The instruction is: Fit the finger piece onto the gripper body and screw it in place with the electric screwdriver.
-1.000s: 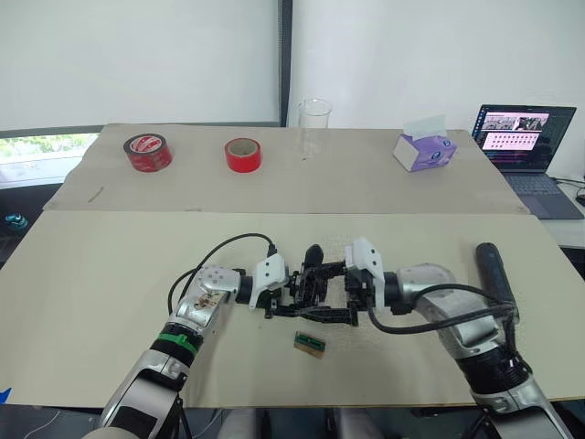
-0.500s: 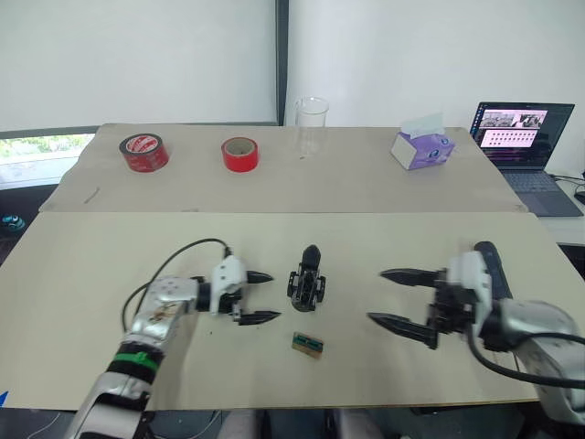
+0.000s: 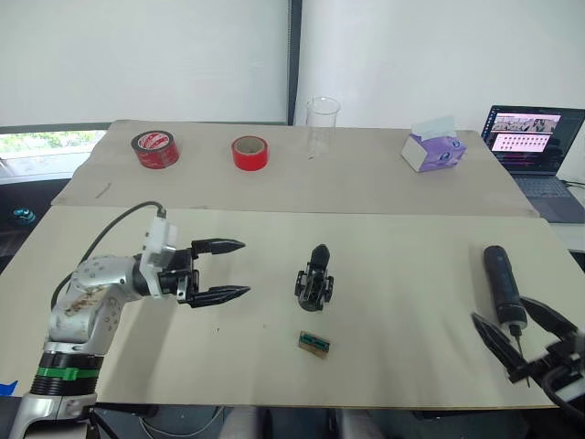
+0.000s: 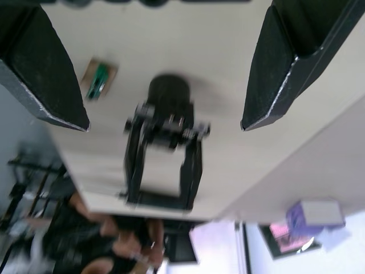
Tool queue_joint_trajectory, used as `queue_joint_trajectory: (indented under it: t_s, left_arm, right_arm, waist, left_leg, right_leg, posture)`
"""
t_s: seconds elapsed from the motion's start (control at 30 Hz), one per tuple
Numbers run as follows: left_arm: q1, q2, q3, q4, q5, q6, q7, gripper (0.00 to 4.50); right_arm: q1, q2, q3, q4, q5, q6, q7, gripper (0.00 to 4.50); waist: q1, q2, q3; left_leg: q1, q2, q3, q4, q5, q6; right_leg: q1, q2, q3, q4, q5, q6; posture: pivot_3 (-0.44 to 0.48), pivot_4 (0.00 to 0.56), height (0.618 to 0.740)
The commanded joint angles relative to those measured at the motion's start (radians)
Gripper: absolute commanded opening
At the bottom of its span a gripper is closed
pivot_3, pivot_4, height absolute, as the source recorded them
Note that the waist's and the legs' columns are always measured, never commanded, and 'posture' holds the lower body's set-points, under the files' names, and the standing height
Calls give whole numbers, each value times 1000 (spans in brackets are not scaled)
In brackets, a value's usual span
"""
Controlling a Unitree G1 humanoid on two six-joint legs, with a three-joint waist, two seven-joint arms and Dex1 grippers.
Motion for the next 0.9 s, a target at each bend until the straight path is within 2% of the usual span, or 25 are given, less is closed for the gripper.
queue_joint_trajectory:
  t_s: [0.03,0.2,0.3,0.4,0.53,0.67,0.77,0.9]
  left_arm:
    - [-35,-9,2,-67,-45,50,33,4469]
    - [-82,-72,2,-100,-62,61,101,4469]
    - [-93,-93,4,-118,-71,74,132,4469]
    - [-92,-100,1,-120,-51,55,146,4469]
    - [-80,-106,-6,-138,-39,46,167,4469]
    - [-45,-99,-1,-181,-52,57,180,4469]
    - [-11,-82,9,-210,-62,64,173,4500]
    - [-1,-75,17,-216,-59,39,158,4500]
  right_arm:
    - [-21,-20,-24,-13,-21,46,-120,4500]
    - [-212,-235,6,27,38,403,-256,4500]
    - [-389,-386,26,160,102,646,-286,4500]
    - [-532,-487,78,301,120,783,-278,4500]
    - [-657,-614,250,512,40,808,-214,4500]
    - [-732,-659,359,641,26,833,-132,4500]
    - [-772,-674,408,680,9,846,-108,3689]
    - [-811,-668,416,714,-16,833,-108,2285]
  waist:
    - [-14,2,1]
    - [-32,1,1]
    - [-32,0,2]
    - [-26,0,2]
    - [-15,0,2]
    - [-12,0,2]
    - [-13,0,2]
    - [-13,0,2]
  left_leg:
    - [0,0,1,0,0,0]
    - [5,0,6,0,0,0]
    - [6,0,7,-1,0,0]
    - [6,0,7,-2,0,0]
    - [4,0,7,-2,0,1]
    - [3,-1,8,0,0,1]
    - [3,0,10,0,-1,2]
    - [4,0,11,0,-1,2]
  right_leg:
    - [0,0,1,0,-1,-1]
    - [2,2,7,1,0,-4]
    - [2,5,9,1,0,-4]
    - [1,7,9,0,2,0]
    - [1,7,8,-1,2,1]
    - [1,7,10,-1,3,2]
    - [1,7,12,-2,4,4]
    - [1,7,13,-1,4,4]
  posture:
    - [0,150,740]
    - [0,150,740]
    - [0,150,740]
    - [0,150,740]
    - [0,150,740]
    - [0,150,740]
    - [0,150,740]
    - [0,150,740]
